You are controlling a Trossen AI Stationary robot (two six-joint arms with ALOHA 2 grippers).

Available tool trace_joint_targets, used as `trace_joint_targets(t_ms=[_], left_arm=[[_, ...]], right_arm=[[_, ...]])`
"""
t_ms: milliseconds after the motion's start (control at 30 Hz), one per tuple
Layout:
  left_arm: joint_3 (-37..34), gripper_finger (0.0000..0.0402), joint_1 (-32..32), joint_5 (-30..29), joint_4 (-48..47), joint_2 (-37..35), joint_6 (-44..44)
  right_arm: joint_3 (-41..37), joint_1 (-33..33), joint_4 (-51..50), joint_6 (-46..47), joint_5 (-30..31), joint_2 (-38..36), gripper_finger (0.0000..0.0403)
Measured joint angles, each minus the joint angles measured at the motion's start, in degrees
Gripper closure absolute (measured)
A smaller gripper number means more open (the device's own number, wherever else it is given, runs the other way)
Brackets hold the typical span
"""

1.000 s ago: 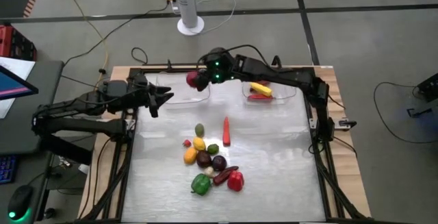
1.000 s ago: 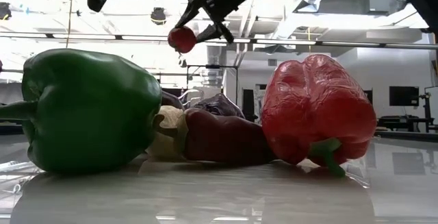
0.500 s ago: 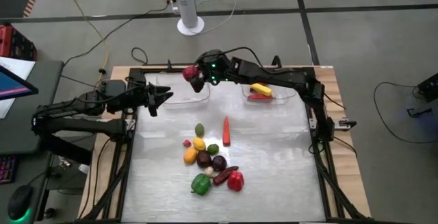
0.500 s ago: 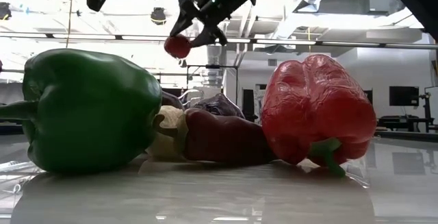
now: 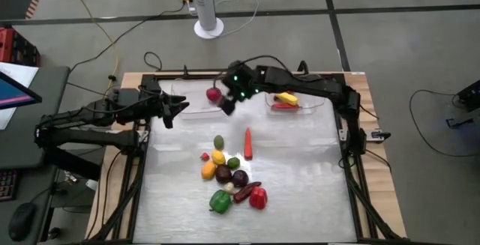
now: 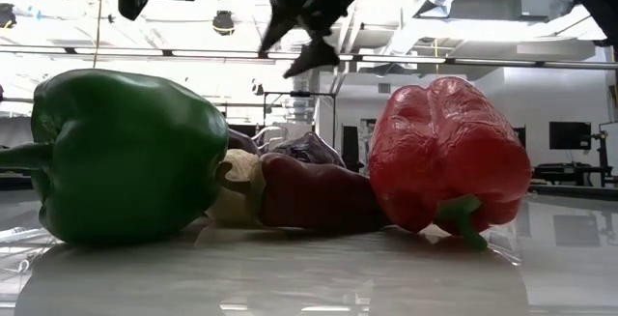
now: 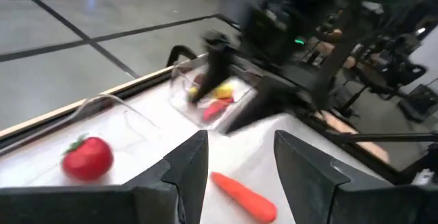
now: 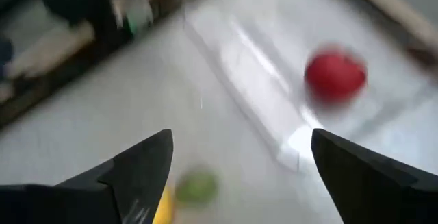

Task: Sort produce into baskets
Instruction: Put the orange carrot into the right transparent bin

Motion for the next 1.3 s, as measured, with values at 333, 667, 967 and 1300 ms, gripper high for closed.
trace_joint_targets(t_ms=[333, 667, 967, 1300], left_arm=[[0.0, 0.0248, 0.0, -6.8, -1.0, 0.0, 3.1], [0.0, 0.0248, 0.0, -5.0, -1.0, 0.0, 3.8], [0.0, 0.0248, 0.0, -4.8, -1.0, 0.0, 4.4], [0.0, 0.0248, 0.0, -4.3, -1.0, 0.0, 4.3]], right_arm=[[-10.7, 8.1, -14.1, 8.6, 5.0, -0.1, 0.0077], [-24.2, 13.4, -2.3, 22.3, 3.5, -0.3, 0.0097], [-29.6, 15.4, 3.2, 26.7, 5.9, -0.2, 0.0097], [-29.4, 15.5, 3.8, 22.8, 9.4, -0.2, 0.0174]])
